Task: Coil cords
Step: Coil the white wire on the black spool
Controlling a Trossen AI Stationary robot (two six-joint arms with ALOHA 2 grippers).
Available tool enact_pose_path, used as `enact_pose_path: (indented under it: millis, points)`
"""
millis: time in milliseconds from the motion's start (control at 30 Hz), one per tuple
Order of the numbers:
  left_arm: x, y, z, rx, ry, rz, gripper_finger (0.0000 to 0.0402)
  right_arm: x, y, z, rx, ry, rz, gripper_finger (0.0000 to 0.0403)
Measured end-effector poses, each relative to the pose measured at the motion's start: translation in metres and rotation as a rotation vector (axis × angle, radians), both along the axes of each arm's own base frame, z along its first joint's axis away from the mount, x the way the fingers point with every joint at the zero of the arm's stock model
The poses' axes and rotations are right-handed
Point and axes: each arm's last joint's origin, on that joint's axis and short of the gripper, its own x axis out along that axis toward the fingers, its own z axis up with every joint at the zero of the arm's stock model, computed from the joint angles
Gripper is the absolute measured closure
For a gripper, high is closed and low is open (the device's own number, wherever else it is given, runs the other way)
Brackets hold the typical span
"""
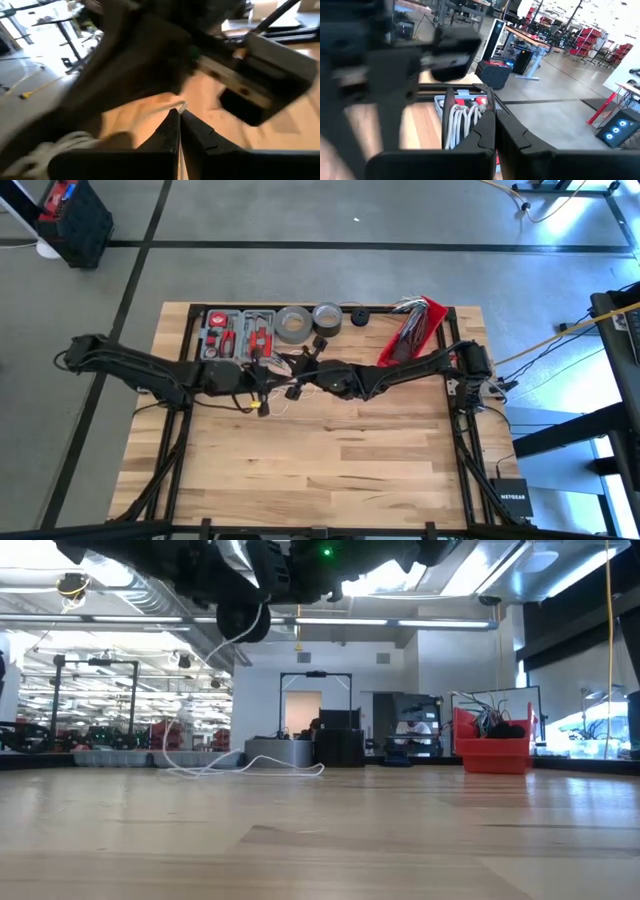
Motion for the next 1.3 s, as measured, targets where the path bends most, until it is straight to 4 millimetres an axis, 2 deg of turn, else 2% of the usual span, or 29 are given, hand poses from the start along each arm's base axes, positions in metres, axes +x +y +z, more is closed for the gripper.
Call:
enact_pose_path:
  millis: [167,300,600,867,1300]
  points:
    - [0.010,-0.006,-0.009,-0.002,0.019,-0.017,0.0401,0.000,-0.002,0.001,0.009,-0.012,-0.014,0.0397]
    - [0.010,-0.005,-0.015,0.006,0.068,-0.005,0.0401,-0.004,-0.002,0.011,0.008,-0.031,-0.021,0.0397]
    - [0.007,-0.002,-0.025,0.051,0.175,0.074,0.0401,-0.021,0.029,0.042,-0.022,-0.083,0.016,0.0397]
    - [0.004,0.005,-0.029,0.086,0.244,0.091,0.0401,-0.037,0.059,0.059,-0.095,-0.067,0.019,0.0397]
    - [0.002,0.006,-0.034,0.115,0.312,0.079,0.0401,-0.047,0.074,0.070,-0.129,-0.068,-0.013,0.0397]
